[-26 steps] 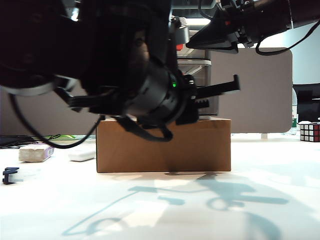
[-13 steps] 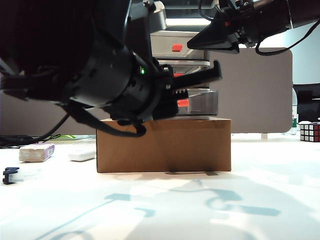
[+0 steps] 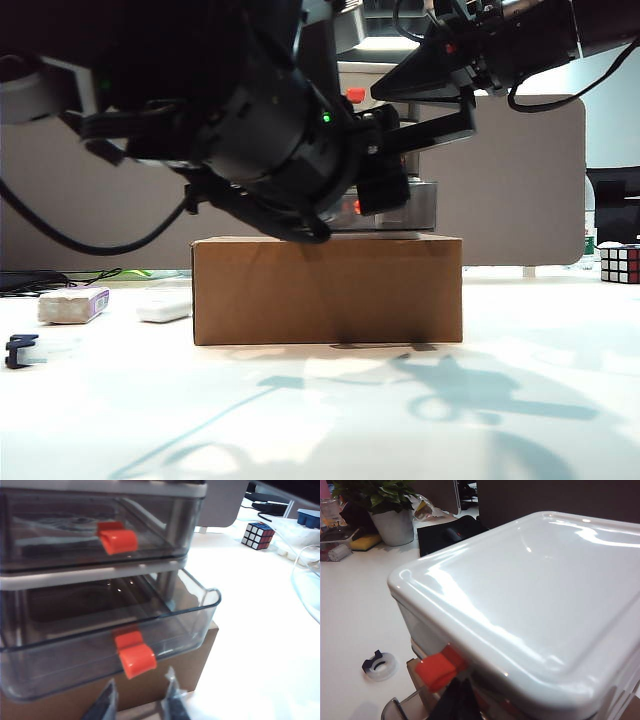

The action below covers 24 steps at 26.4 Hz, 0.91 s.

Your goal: Open the third layer of the drawer on the table, pick up the transparent tape on the table and put it in, and finally close the drawer.

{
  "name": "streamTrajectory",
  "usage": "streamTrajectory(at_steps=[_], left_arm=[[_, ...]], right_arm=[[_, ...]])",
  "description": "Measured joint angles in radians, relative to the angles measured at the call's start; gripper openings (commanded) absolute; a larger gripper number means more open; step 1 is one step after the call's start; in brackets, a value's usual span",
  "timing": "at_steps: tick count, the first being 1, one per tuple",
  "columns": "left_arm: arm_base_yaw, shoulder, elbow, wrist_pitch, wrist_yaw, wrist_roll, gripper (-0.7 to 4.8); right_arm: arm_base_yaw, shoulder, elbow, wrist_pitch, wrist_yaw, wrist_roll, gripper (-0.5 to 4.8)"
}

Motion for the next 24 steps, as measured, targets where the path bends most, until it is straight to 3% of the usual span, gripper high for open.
streamTrajectory(at_steps=[24], left_arm=[[0.05,0.056,0.058,0.007,-0.008,0.0,1.29]], right_arm=[[0.013,0.0,0.0,-0.036,-0.001,-0.001,-0.05]])
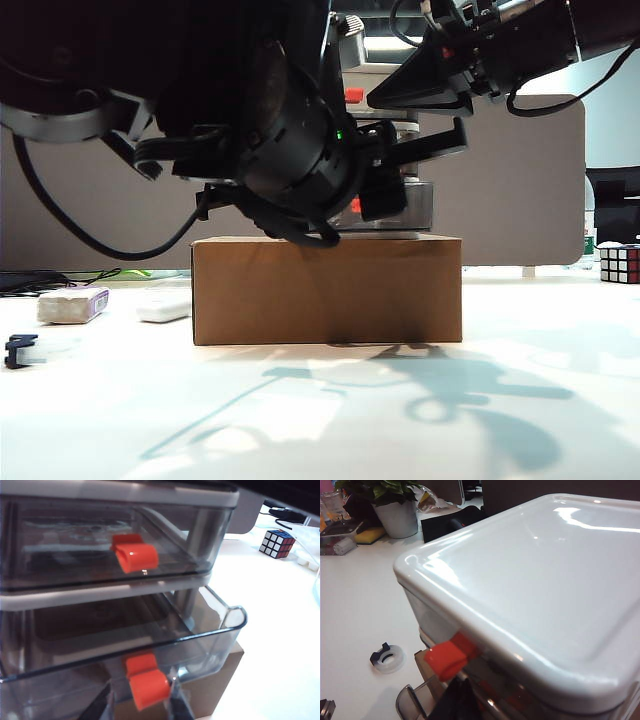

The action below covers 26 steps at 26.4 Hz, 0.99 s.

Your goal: Open the third layer of the drawer on the table, pick up the transparent tape on the table and put it in, and finally close the drawer.

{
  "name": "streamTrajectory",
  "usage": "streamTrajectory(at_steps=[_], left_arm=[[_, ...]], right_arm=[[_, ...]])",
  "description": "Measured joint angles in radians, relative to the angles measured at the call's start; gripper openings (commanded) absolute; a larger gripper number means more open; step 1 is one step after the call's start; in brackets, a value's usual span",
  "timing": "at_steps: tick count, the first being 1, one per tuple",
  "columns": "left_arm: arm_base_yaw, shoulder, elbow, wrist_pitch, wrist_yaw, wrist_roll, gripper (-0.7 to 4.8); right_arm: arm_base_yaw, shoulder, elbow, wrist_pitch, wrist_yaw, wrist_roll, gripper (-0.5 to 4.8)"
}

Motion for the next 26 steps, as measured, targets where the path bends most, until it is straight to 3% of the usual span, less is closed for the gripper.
streamTrajectory(at_steps=[10,12,15,26], left_arm=[[0.0,0.039,0.04,0.002,0.007,0.0,1.1],[0.0,0.039,0.04,0.002,0.007,0.0,0.81],[0.0,0.039,0.04,0.001,0.0,0.0,-0.06],[-0.034,0.039,0.04,0.001,-0.005,0.0,-0.06]], right_arm=[[0.0,0.0,0.0,0.0,0.0,0.0,-0.05],[0.0,0.0,0.0,0.0,0.0,0.0,-0.05],[0.0,0.0,0.0,0.0,0.0,0.0,-0.05],[0.0,0.0,0.0,-0.001,0.0,-0.004,-0.05]])
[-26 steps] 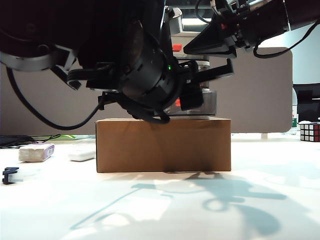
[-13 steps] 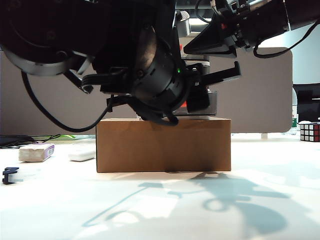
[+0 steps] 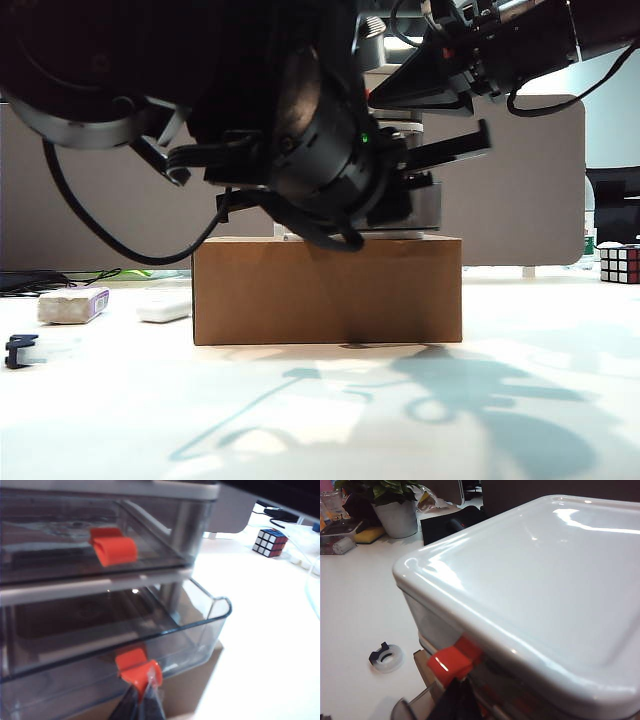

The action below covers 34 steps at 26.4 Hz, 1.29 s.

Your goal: Open the third layer of the drawer on the table, pick up the transparent tape on the table and put it in, and finally close the drawer.

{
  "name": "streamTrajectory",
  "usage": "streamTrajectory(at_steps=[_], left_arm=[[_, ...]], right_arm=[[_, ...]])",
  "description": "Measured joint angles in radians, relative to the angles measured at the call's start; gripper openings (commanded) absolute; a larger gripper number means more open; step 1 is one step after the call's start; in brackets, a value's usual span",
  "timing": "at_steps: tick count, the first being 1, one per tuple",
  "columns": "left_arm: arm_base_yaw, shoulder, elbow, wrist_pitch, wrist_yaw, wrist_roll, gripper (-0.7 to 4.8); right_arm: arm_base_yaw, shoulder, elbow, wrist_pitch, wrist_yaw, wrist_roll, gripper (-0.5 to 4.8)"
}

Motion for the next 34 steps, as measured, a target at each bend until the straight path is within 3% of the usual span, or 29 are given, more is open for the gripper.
streamTrajectory(at_steps=[6,16,19,24,27,31,34], left_arm=[[-0.062,0.0,0.0,-0.003,-0.058,0.0,-0.06],[-0.132,0.0,0.0,-0.009,-0.071,0.0,-0.06],[-0.153,0.0,0.0,-0.027,-0.122,0.006,-0.06],[-0.191,-0.093,-0.022,-0.111,-0.222,0.153,-0.06],[-0.184,-0.268,-0.109,-0.16,-0.218,0.169,-0.06],[-0.105,-0.534,-0.265,-0.295,-0.137,0.18,-0.06],[0.023,-0.695,-0.324,-0.475,0.064,0.16,-0.06]], right_arm=[[0.0,0.0,0.0,0.0,0.0,0.0,-0.05],[-0.001,0.0,0.0,0.0,0.0,0.0,-0.05],[-0.001,0.0,0.0,0.0,0.0,-0.003,-0.05],[0.0,0.0,0.0,-0.008,0.0,-0.006,-0.05],[0.0,0.0,0.0,-0.035,0.0,-0.013,-0.05],[-0.002,0.0,0.0,-0.052,-0.012,-0.014,-0.05],[-0.001,-0.001,0.0,-0.055,-0.022,-0.014,-0.05]])
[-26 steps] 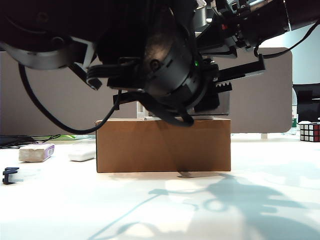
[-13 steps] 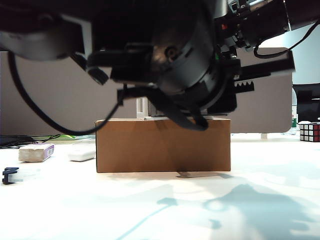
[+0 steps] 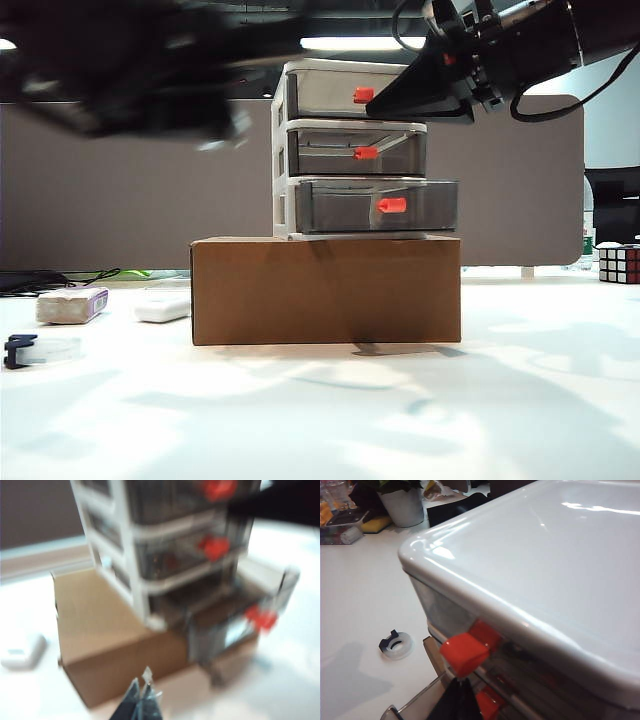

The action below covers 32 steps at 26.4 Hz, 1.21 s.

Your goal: Open the third layer of the drawer on the table, pick up the transparent tape on the table and put it in, and finally close the drawer.

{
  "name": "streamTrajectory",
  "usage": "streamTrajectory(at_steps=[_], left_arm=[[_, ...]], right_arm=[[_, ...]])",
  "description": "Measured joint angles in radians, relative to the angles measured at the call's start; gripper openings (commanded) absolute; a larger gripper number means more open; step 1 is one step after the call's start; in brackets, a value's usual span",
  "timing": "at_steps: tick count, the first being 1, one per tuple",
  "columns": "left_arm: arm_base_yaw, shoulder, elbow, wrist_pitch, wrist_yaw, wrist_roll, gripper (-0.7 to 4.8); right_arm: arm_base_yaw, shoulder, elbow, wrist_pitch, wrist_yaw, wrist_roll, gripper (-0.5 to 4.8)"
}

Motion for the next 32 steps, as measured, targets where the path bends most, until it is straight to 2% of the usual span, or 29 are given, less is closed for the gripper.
streamTrajectory(at_steps=[2,4,5,7,9,12,14,15,18,19,21,23,25,28,30,31,32], left_arm=[[0.134,-0.102,-0.01,-0.16,0.212,-0.017,-0.06],[0.264,-0.152,-0.007,-0.257,0.373,-0.023,-0.06],[0.405,-0.182,-0.007,-0.337,0.518,-0.024,-0.06],[0.578,-0.192,-0.007,-0.386,0.708,-0.002,0.14],[0.706,-0.187,-0.007,-0.403,0.816,0.013,0.65],[0.836,-0.188,-0.007,-0.425,0.926,0.004,0.68],[0.892,-0.188,-0.007,-0.43,0.968,-0.011,0.97],[0.908,-0.185,-0.008,-0.434,0.972,-0.003,1.85],[0.919,-0.179,-0.035,-0.451,0.977,0.198,3.4],[0.916,-0.173,-0.054,-0.458,0.982,0.343,3.45],[0.917,-0.165,-0.069,-0.465,0.98,0.441,3.45],[0.921,-0.161,-0.078,-0.47,0.957,0.503,3.47],[0.952,-0.154,-0.079,-0.469,0.945,0.553,3.77],[1.024,-0.145,-0.079,-0.455,0.973,0.58,4.09],[1.085,-0.129,-0.079,-0.437,1.036,0.586,4.29],[1.129,-0.113,-0.078,-0.425,1.081,0.585,4.72],[1.206,-0.078,-0.078,-0.411,1.184,0.579,4.73]], right_arm=[[-0.002,-0.005,0.0,-0.007,0.0,0.0,-0.05],[-0.002,-0.008,0.0,-0.008,-0.001,0.0,-0.05],[-0.002,-0.011,0.0,-0.008,-0.001,0.0,-0.05],[-0.002,-0.011,0.0,-0.01,-0.002,0.0,-0.05],[-0.001,-0.011,0.0,-0.013,-0.002,0.0,-0.05],[-0.002,-0.01,0.0,-0.018,-0.011,0.0,-0.05],[0.0,-0.011,0.0,-0.021,-0.014,0.0,-0.05],[-0.001,-0.01,0.0,-0.022,-0.016,0.0,-0.05],[-0.001,-0.01,0.0,-0.024,-0.017,0.0,-0.05],[-0.001,-0.01,0.0,-0.024,-0.018,0.0,-0.05],[-0.002,-0.01,0.0,-0.026,-0.017,0.0,-0.05],[-0.001,-0.011,0.0,-0.036,-0.018,0.0,-0.05],[-0.001,-0.011,0.0,-0.05,-0.018,0.0,-0.05],[-0.002,-0.01,0.0,-0.061,-0.019,0.0,-0.05],[-0.001,-0.01,0.0,-0.066,-0.021,0.0,-0.05],[0.0,-0.01,0.0,-0.067,-0.024,-0.001,-0.05],[-0.002,-0.01,0.0,-0.069,-0.024,-0.002,-0.05]])
